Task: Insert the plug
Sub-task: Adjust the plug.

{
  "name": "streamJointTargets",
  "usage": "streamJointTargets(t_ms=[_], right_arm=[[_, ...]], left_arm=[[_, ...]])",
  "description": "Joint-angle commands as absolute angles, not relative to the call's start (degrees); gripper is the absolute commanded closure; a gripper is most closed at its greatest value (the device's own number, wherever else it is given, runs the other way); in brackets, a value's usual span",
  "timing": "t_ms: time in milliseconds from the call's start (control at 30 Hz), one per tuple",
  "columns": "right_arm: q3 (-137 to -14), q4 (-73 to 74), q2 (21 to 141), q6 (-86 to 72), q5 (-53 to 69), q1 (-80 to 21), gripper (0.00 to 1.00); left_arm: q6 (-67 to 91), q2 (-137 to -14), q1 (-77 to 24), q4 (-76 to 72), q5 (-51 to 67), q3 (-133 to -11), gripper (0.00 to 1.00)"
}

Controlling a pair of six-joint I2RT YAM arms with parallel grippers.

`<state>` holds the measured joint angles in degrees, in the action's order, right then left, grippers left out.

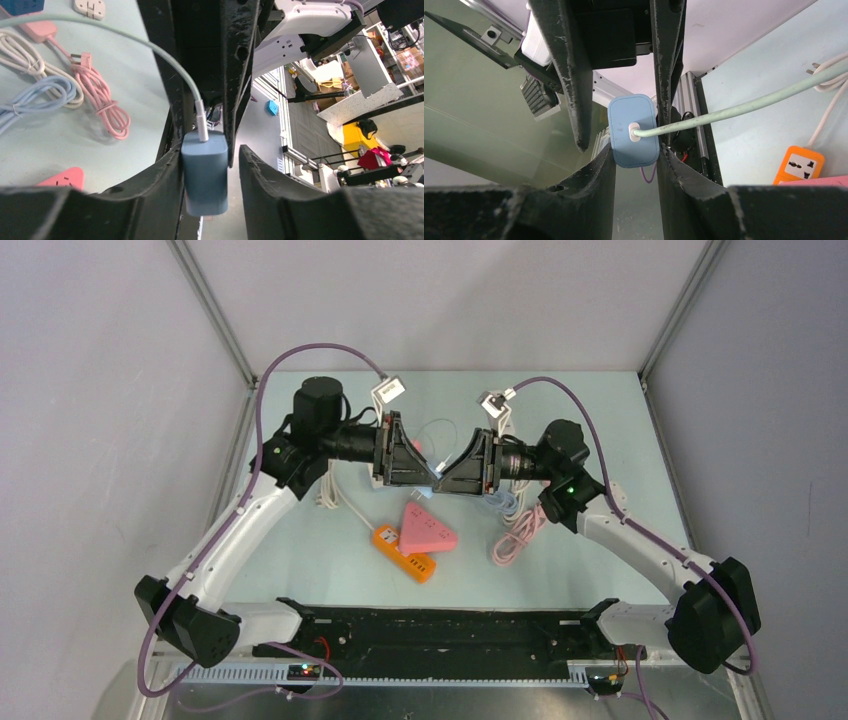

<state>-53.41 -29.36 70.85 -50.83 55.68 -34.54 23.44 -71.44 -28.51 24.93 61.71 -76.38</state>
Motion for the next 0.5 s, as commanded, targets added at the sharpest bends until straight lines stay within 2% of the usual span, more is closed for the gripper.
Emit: streamJointTargets(t_ms=[0,100,233,467], right_arm=[[-56.65,-31.33,70.63,-49.37,52.6,-34.91,1.0],[-57.13,-29.2,70.15,-47.54,51.26,-34.81,1.0],[-57.27,-27.64,69.61,-46.27,50.35,-34.65,1.0],[-57.64,-26.85,69.41,-45.93,49.75,-34.33,1.0]], left_arm=[[24.53,-70.04,-28.17,23.15,63.02,-78.17,0.41],[25.14,-70.17,-27.38,23.19,63.53,-77.95,0.35],[25.34,-69.45,-26.25,23.15,64.27,-76.98,0.34],[25.15,-68.16,-24.72,23.16,64.34,-74.71,0.42]])
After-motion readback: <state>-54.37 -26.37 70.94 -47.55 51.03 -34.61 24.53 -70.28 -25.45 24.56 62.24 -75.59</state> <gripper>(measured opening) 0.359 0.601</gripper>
